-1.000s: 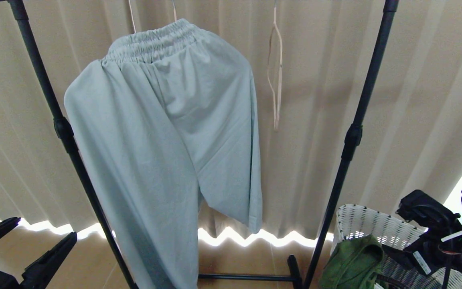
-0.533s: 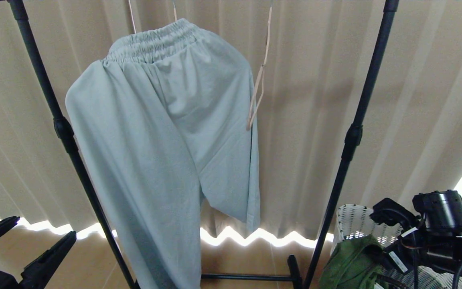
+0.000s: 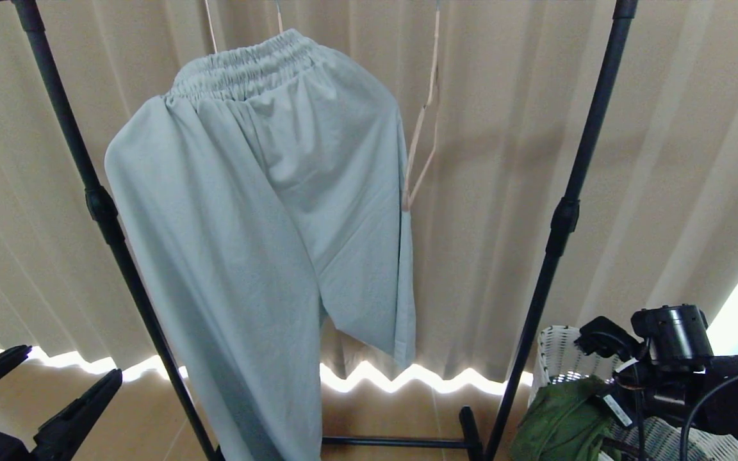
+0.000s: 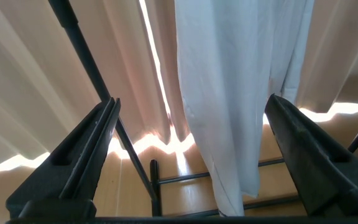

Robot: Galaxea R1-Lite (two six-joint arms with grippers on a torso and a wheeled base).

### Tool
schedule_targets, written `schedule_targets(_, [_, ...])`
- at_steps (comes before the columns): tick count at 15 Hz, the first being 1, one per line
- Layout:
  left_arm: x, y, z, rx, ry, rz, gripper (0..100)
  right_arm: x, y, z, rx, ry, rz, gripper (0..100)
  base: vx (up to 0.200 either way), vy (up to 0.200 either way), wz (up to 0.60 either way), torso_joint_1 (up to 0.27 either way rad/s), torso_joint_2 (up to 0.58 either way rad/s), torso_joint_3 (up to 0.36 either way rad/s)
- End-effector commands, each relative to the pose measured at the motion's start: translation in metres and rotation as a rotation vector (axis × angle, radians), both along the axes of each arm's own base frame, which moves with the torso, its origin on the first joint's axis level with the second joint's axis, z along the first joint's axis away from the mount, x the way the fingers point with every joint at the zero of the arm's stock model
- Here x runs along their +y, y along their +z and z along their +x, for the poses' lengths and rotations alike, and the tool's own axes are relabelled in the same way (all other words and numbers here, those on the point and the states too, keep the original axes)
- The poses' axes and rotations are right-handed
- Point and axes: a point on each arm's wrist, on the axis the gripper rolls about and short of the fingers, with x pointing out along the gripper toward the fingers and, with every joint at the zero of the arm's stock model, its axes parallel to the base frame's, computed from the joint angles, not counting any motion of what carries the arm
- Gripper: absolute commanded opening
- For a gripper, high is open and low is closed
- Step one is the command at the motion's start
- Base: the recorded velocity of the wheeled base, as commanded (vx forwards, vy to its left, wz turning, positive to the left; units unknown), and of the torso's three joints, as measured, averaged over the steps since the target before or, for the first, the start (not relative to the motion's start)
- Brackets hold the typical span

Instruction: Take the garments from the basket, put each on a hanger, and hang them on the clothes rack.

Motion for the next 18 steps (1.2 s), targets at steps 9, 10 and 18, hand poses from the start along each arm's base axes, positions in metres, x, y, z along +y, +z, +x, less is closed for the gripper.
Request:
schedule_targets(9, [0.0,-0.001,0.0,0.002,-0.001,0.002,100,0.003,0.071,-0.022,-0.317,0.028,0.037,0,0.0,0.0,0.0,0.0,0.0,0.0])
schedule_targets(10, [0.0,-0.001,0.0,0.002,-0.001,0.002,100,0.006,0.081,-0.027,-0.363,0.048,0.045,0,0.0,0.0,0.0,0.0,0.0,0.0])
schedule_targets(18, [0.0,0.0,-0.003,-0.014,-0.001,-0.001,100,0.019,0.117,-0.029,-0.515,0.105,0.073,0,-0.05,0.0,0.0,0.001,0.0,0.002])
